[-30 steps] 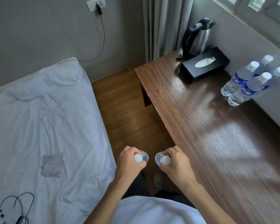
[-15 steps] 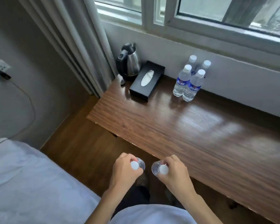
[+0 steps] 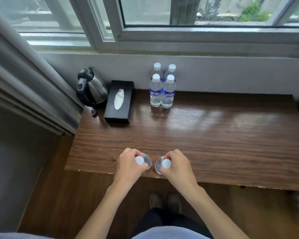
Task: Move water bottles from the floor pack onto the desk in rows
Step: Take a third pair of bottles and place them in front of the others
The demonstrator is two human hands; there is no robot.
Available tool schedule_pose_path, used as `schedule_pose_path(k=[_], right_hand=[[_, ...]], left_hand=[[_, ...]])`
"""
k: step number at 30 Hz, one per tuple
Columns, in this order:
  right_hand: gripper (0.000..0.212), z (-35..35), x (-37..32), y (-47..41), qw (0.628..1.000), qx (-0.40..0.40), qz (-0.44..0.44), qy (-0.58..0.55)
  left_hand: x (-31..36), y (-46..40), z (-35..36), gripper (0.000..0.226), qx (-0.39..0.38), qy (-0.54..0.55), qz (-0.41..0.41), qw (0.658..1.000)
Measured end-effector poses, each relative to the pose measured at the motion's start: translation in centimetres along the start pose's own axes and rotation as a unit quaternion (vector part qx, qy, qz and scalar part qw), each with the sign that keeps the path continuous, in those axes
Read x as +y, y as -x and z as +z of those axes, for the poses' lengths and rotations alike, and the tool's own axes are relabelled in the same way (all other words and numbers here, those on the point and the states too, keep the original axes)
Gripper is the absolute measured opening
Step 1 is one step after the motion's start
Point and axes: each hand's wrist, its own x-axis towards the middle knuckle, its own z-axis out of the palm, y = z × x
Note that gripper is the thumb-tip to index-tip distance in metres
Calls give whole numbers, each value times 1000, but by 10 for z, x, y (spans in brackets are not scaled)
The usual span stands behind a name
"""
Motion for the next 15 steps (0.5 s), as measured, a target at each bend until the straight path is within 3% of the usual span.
schedule_pose_path(k=[15], right_hand=[[19, -8, -2, -43, 1000, 25, 2, -6]], left_hand=[[29, -38, 18, 21, -15, 19, 35, 999]])
